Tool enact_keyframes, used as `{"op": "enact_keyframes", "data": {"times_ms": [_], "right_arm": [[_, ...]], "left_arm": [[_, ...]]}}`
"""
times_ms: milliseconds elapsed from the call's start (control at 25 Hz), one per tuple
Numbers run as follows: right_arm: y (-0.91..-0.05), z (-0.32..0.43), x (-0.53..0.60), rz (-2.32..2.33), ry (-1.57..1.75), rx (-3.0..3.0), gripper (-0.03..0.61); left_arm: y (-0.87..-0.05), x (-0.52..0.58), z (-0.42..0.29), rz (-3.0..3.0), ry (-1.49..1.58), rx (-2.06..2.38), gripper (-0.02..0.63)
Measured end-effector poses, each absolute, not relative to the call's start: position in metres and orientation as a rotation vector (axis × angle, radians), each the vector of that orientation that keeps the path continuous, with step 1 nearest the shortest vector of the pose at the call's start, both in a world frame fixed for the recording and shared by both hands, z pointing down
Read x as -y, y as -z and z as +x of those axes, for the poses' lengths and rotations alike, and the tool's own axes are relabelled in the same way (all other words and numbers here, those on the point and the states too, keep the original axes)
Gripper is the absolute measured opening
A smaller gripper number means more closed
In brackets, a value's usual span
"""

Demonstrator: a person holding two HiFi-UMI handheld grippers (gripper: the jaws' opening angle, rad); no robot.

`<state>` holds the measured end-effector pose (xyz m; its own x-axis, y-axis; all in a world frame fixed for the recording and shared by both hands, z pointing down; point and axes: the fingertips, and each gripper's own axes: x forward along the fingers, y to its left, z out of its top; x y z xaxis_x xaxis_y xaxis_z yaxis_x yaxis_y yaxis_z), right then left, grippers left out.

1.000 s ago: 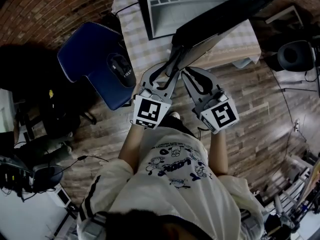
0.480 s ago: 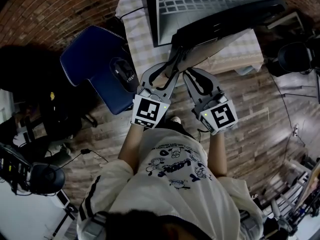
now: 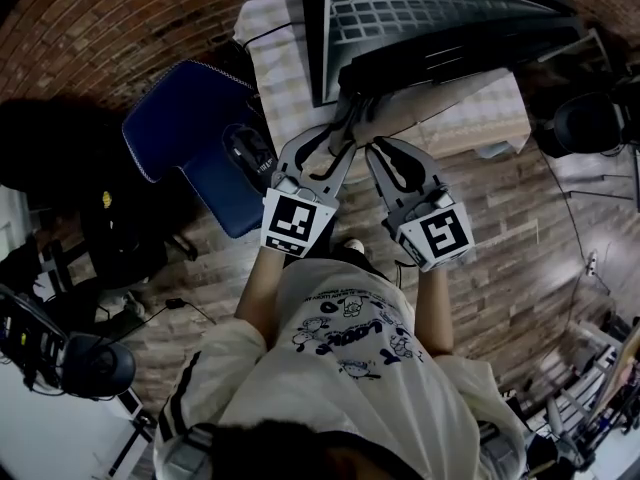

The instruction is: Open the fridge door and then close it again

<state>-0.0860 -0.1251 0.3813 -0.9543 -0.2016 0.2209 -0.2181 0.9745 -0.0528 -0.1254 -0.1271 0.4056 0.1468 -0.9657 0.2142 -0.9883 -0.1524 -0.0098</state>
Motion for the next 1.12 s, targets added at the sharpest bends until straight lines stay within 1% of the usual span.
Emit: {"op": "enact_keyframes", "data": {"times_ms": [1120], "right_arm": [[-0.385,-0.129,0.157,0.371,-0.127,2.896,0.066]], "left_arm": [[-0.407,0.165,-0.190,2.198,-0.208,2.008,0.158]]}}
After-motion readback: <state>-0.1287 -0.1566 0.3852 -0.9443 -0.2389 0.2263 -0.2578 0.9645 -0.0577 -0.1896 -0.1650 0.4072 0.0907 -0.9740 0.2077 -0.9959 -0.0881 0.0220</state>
